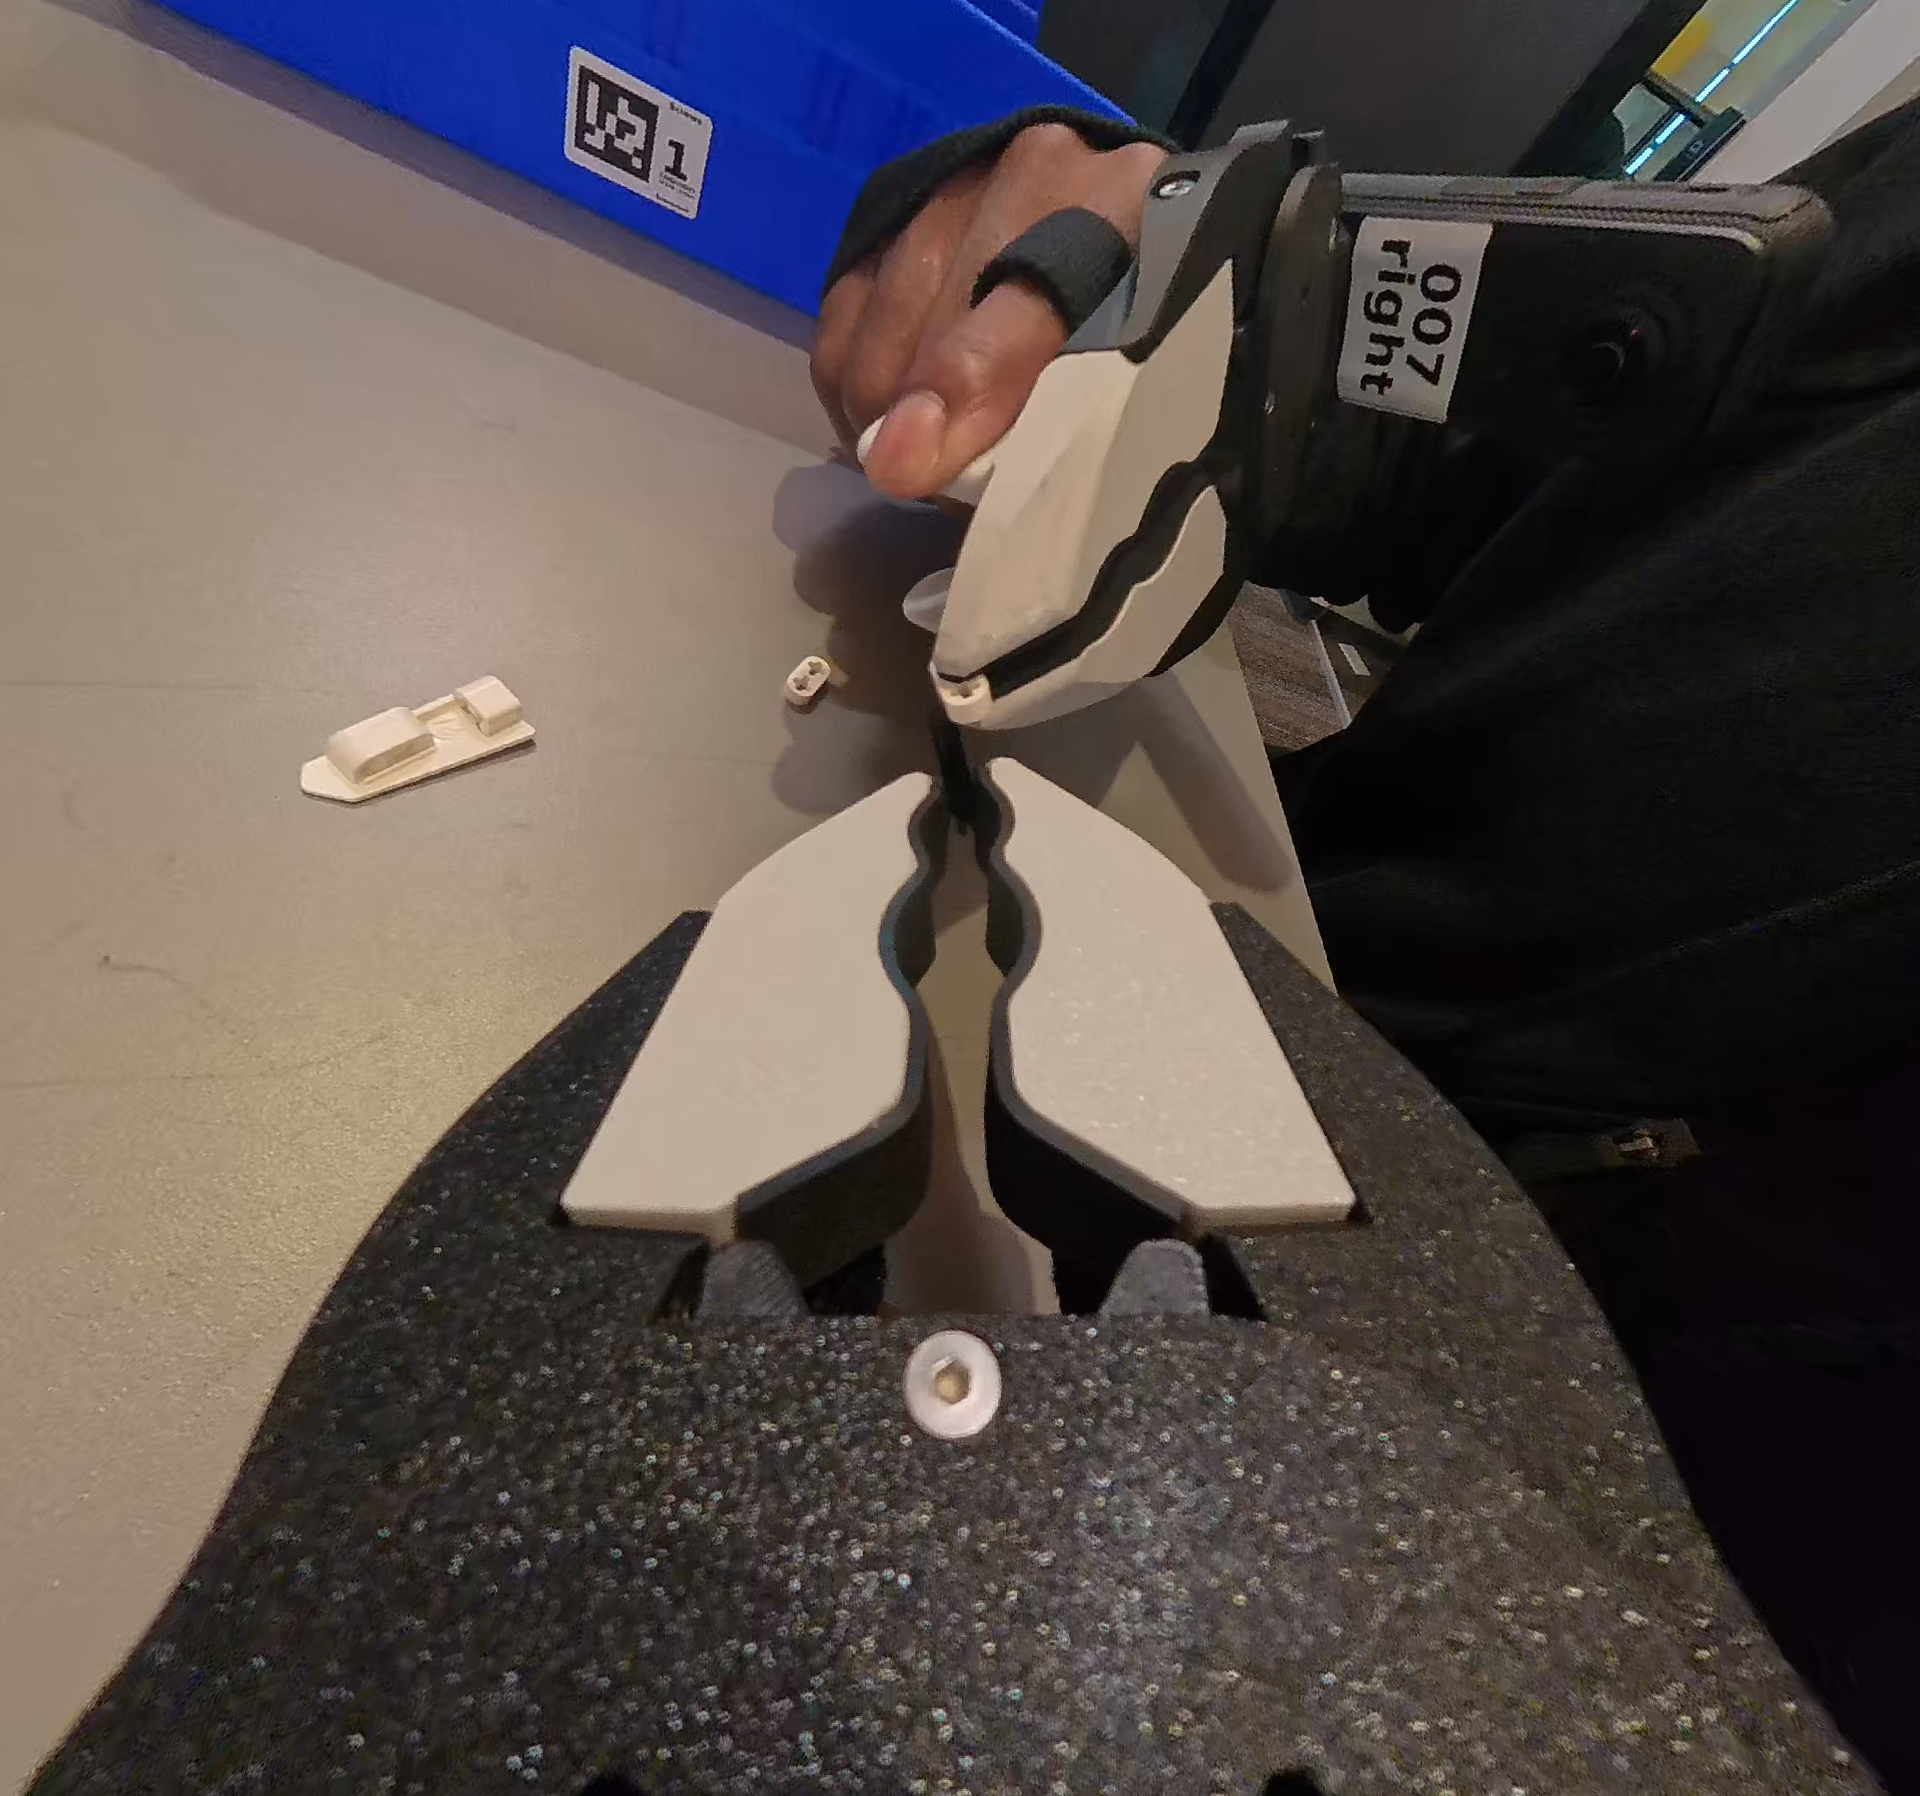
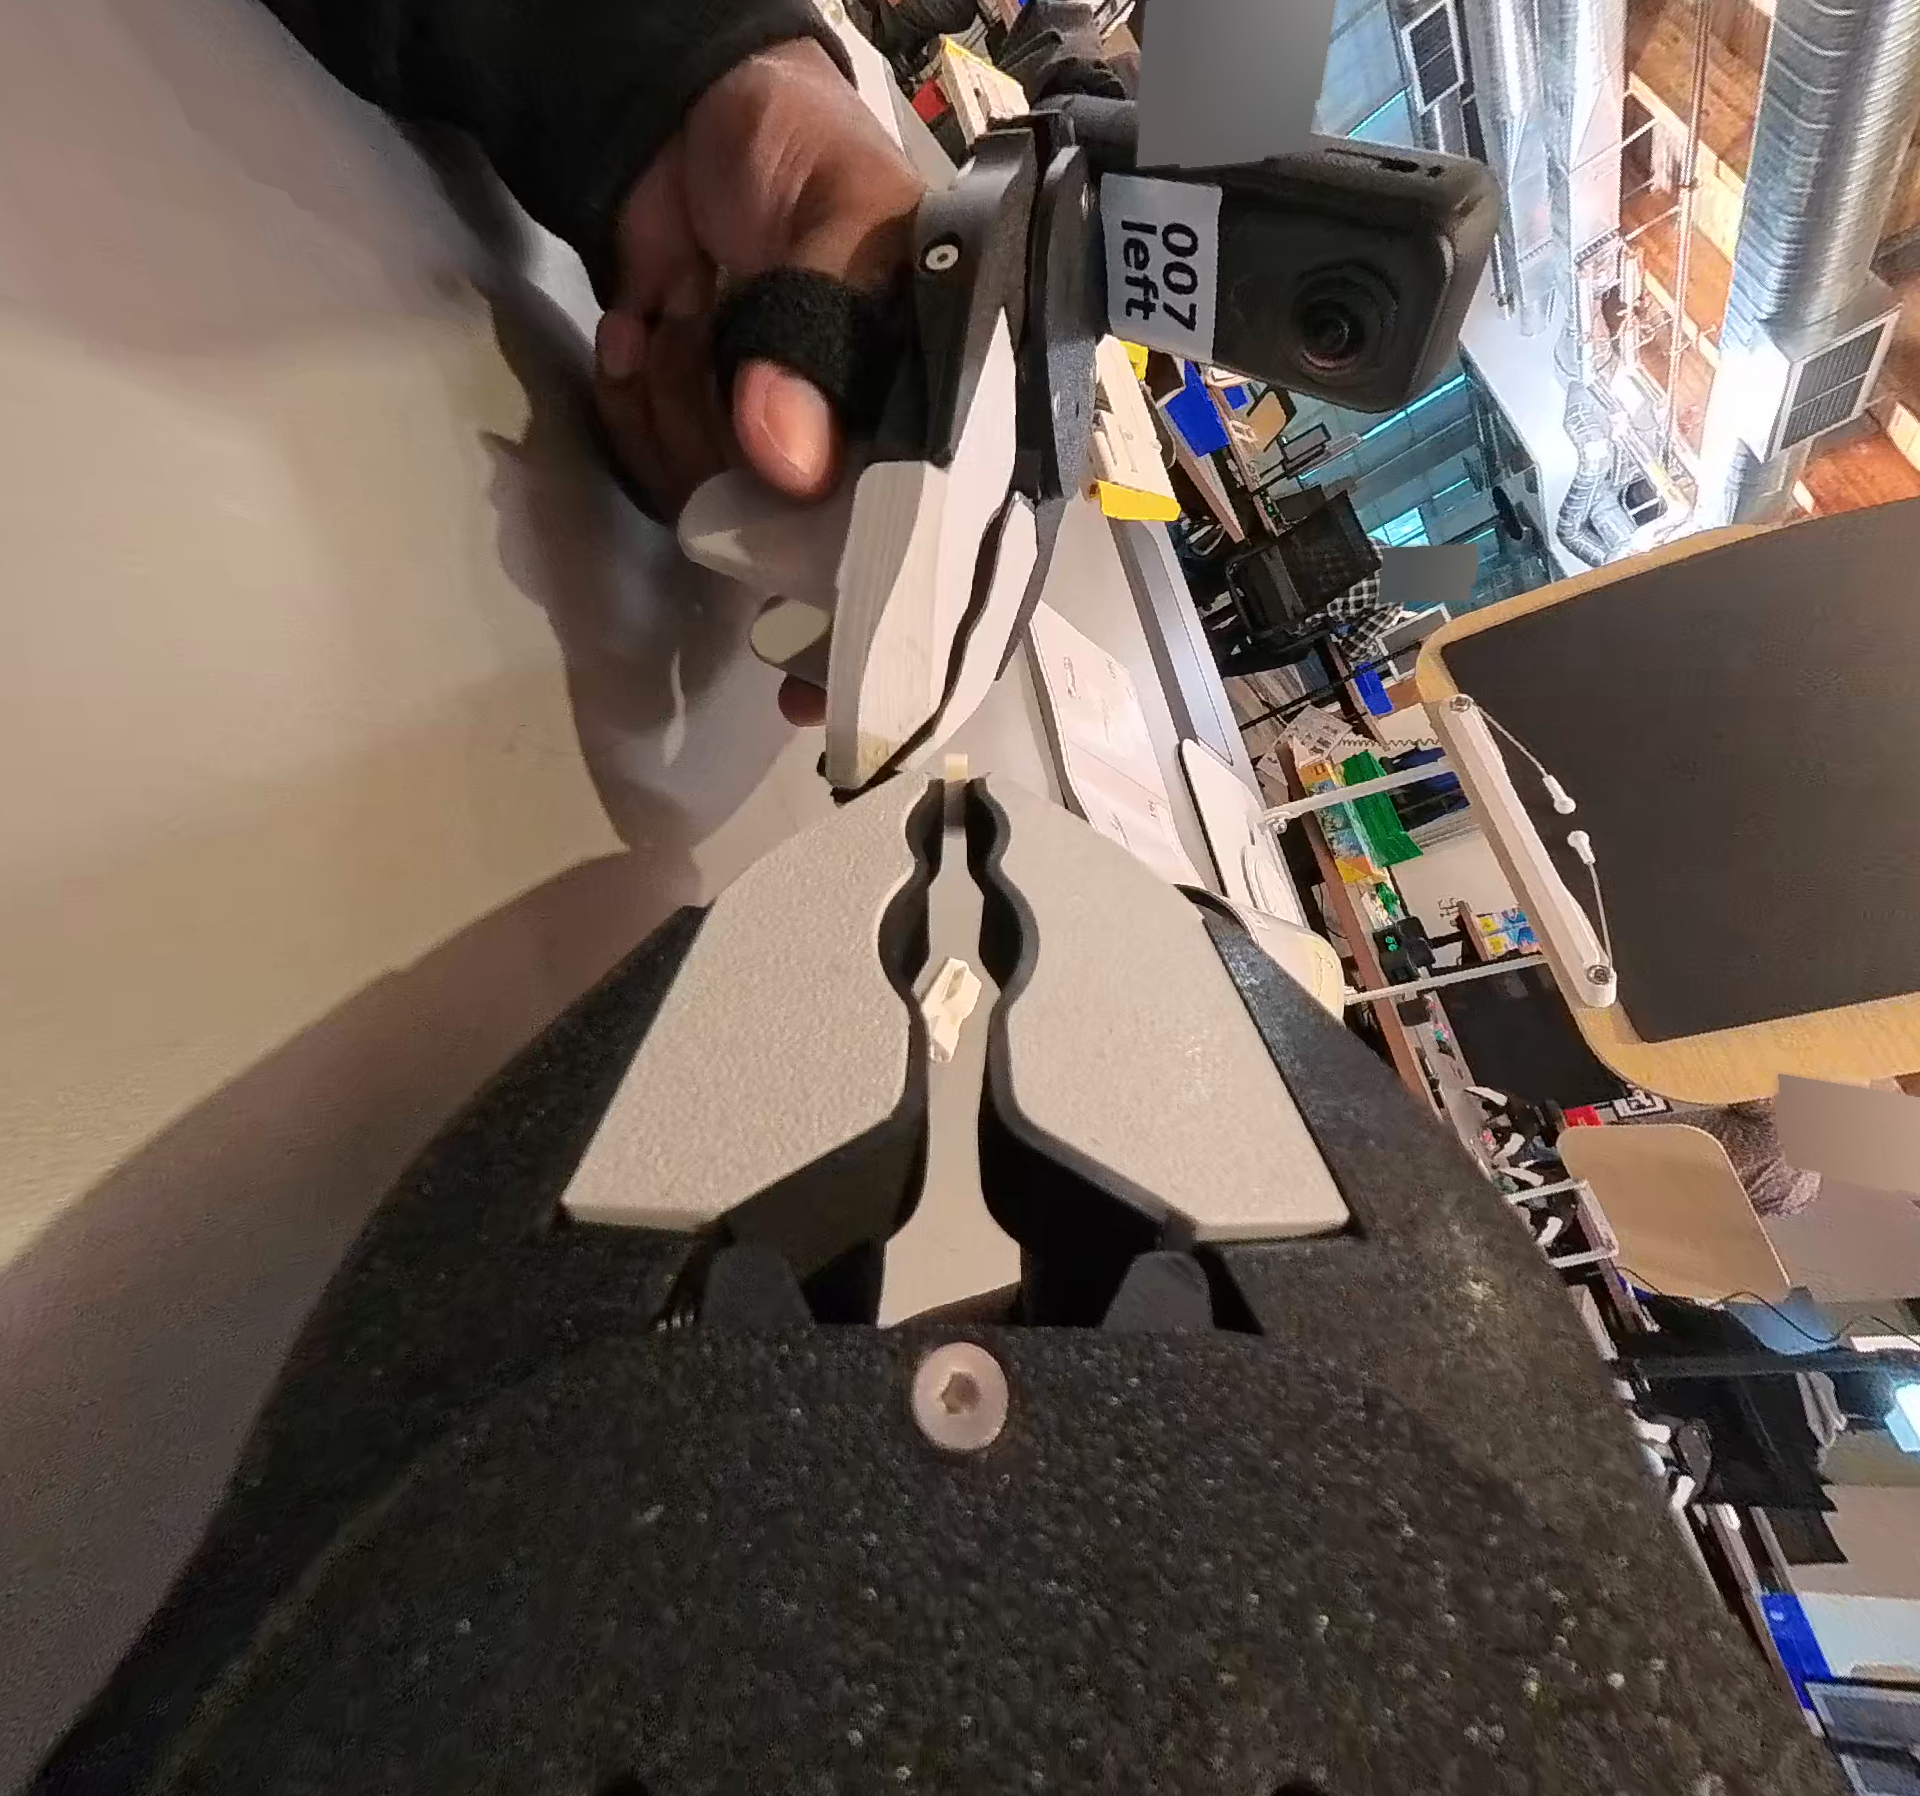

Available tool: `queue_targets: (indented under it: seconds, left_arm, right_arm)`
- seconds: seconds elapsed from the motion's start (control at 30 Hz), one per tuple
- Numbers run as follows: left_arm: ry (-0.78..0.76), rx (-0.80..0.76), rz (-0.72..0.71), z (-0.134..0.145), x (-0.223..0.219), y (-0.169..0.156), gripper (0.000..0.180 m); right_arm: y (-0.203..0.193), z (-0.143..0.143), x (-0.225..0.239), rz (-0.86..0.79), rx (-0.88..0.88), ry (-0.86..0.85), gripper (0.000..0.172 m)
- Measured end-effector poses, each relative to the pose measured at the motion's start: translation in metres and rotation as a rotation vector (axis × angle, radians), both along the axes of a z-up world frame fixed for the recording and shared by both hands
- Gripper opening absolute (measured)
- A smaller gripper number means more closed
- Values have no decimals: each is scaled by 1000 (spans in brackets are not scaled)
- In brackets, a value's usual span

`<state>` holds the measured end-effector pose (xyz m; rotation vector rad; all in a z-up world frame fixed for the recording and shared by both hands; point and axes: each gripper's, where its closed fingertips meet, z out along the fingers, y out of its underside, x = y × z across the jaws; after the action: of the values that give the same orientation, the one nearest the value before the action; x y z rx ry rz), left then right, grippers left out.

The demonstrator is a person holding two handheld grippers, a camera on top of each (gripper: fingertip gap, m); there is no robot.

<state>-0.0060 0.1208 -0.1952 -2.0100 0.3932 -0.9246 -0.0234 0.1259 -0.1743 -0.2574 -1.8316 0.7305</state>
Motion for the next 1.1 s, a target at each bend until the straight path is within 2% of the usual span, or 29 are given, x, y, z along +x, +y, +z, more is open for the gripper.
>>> queue_targets:
  seconds: [0.5, 0.87, 1.1]
  left_arm:
    - [48, -10, -37, -6, 4, -4, 4]
    - [129, -60, -35, -19, 5, -5, 4]
    - [139, -34, -59, -17, 8, -7, 4]
  right_arm:
    - [-3, -5, 4, 7, 23, -20, 4]
    - [-11, -19, 8, 42, 150, -46, 4]
    - [-1, -14, 3, -19, 97, -35, 4]
